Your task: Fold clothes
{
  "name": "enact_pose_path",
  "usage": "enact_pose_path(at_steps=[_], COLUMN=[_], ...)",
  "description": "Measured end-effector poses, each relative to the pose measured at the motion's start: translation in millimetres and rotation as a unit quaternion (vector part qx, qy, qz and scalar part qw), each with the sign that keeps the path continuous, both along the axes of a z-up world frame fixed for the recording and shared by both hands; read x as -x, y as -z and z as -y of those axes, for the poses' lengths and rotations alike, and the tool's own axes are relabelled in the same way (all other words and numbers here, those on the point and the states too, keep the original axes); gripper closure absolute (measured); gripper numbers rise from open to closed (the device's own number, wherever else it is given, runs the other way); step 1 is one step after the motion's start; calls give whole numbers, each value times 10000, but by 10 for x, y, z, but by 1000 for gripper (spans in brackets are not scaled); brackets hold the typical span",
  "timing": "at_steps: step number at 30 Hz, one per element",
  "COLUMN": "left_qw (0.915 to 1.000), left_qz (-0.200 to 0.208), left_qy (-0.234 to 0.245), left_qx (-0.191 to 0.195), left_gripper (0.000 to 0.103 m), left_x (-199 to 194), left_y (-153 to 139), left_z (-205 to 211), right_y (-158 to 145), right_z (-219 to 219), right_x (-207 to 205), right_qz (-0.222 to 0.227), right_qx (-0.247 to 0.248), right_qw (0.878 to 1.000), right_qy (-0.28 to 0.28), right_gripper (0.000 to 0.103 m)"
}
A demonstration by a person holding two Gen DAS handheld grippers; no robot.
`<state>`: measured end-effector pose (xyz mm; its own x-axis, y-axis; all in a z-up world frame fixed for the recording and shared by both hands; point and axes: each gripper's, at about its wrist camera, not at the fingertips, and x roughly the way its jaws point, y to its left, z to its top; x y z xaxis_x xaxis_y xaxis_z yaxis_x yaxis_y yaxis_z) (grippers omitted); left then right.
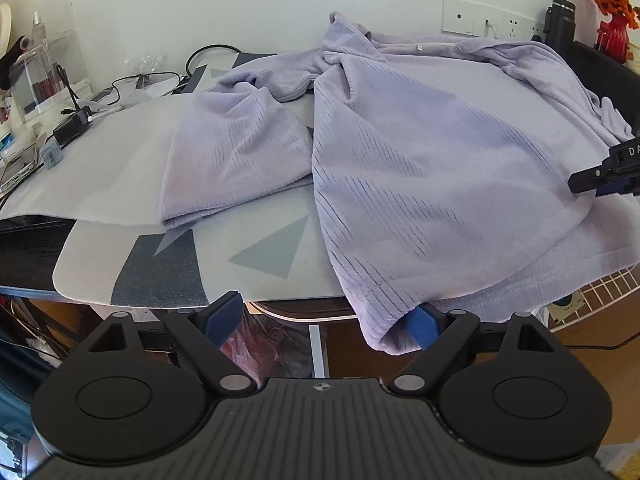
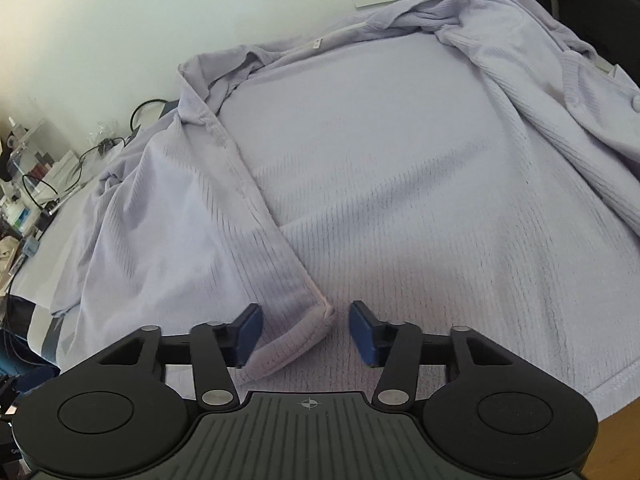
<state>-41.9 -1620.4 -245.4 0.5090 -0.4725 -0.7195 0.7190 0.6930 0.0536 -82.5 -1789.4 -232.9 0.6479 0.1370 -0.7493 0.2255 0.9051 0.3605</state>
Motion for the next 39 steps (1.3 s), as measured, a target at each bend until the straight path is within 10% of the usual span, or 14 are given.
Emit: enact_pose_path(at_steps=[11,20,23,25,39], left_qw=[9986,9966,9963,9934,9933], left_qz=[371,686,427,459,-204], left_qy=[345,325,730,1045,1128], left_qx=[-124,-311,-119,-89,-174], left_gripper=[8,8,48,95,91], left_x=[40,141,148,225,162], left_y=[66,92,35,-3,8], left_z=[54,105,58,26,-22], right_y=[-383,-176,-193,-222,64], right_z=[272,274,240,240,185], right_x=[450,685,686,706,747], right_qz=[640,-84,-62,-19,-569], right_qx=[-32,-196,-97,-38,-112], right_qw=[9960,9968,9976,9981,9961], right_qy=[620,776,688,621,670], right_gripper=[94,94,94,94,93])
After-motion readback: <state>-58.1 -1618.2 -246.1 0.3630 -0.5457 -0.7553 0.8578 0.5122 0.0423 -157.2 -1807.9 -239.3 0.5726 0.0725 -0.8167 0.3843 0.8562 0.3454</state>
